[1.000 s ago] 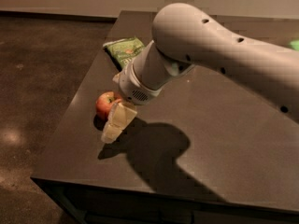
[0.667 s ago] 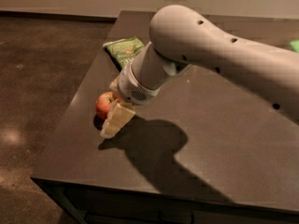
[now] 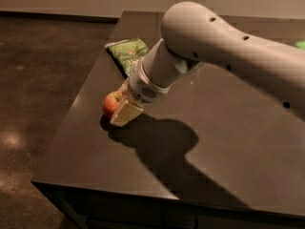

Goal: Move apple near coke can

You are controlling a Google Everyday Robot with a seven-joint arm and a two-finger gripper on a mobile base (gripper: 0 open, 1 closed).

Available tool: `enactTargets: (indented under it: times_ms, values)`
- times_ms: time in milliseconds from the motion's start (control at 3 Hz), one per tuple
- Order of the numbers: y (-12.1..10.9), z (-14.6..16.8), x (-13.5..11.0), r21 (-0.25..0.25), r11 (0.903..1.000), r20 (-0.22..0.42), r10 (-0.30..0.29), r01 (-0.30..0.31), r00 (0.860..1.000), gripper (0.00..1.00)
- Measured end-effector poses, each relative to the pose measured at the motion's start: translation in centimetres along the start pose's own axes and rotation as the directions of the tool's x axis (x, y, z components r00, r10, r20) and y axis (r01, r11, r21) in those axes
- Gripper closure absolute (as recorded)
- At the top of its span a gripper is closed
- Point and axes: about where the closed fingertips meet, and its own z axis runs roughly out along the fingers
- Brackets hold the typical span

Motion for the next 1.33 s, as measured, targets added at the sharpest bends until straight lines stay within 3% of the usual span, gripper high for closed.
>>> enactTargets:
  times_ms: [333, 667, 1333]
  values:
    - [-2.8, -2.8, 0.9, 0.075, 0.9941, 0.0, 0.079, -0.078, 0.997, 0.87]
    - [-6.5, -6.8, 2.9, 0.186, 0.9684, 0.012, 0.166, -0.166, 0.986, 1.0]
    - [-12.4, -11.4, 8.3, 0.34, 0.8937, -0.009, 0.314, -0.293, 0.949, 1.0]
